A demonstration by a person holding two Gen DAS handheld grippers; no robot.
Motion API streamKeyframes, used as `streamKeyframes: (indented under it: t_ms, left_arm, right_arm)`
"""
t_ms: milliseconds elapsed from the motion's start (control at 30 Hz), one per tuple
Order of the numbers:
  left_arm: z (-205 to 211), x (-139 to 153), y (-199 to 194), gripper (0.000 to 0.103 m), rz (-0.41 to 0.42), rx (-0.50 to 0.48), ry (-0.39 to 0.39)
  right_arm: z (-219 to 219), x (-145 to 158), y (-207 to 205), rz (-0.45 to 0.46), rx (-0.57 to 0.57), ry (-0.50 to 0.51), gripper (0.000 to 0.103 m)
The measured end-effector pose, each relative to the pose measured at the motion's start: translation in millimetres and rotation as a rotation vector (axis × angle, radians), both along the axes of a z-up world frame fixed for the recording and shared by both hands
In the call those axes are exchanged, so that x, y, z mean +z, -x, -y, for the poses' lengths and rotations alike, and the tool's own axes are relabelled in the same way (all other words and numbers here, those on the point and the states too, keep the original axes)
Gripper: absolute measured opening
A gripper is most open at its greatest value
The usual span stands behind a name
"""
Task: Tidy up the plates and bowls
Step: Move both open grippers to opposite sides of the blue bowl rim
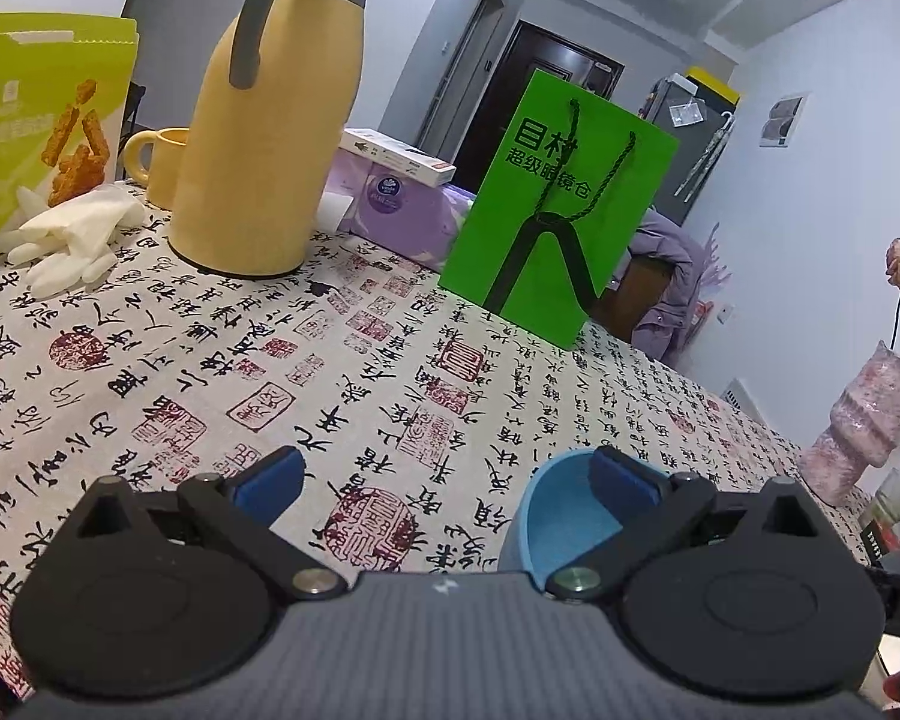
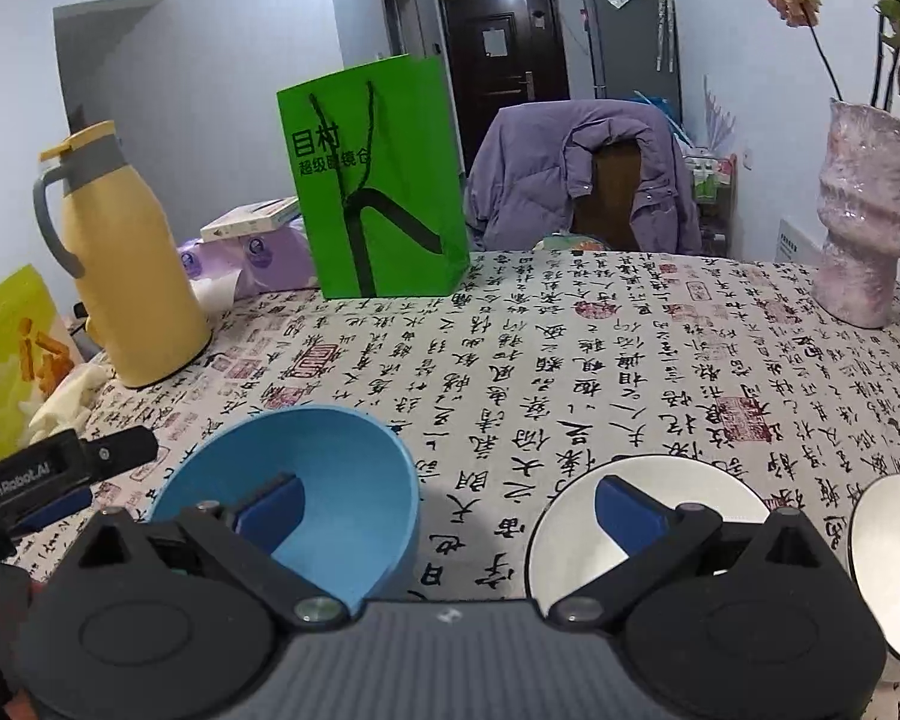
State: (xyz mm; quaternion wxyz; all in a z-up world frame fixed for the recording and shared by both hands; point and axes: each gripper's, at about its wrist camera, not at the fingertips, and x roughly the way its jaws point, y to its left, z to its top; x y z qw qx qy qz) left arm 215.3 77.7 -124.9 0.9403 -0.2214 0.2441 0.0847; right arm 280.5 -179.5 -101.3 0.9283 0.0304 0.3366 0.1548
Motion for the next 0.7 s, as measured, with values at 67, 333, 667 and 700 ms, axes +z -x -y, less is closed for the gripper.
streamKeyframes:
  t_ms: [67, 333, 667, 700]
  left_arm:
    - [0, 0, 0, 0.103, 0.001, -0.001, 0.0]
    - [5, 3, 1, 0.103, 0.011, -0.02, -0.019]
    - [7, -1, -4, 0.084, -0.027, -0.059, -0.02]
    - [8, -2, -5, 0.08, -0.03, -0.063, -0.02]
  right_arm:
    - [-2, 0, -2, 0.0, 0.004, 0.007, 0.103]
    - [-12, -1, -7, -0.01, 0.001, 0.072, 0.102]
    - [-22, -6, -14, -0.051, 0.04, 0.091, 0.076]
    - [-24, -7, -14, -0.053, 0.051, 0.093, 0.069]
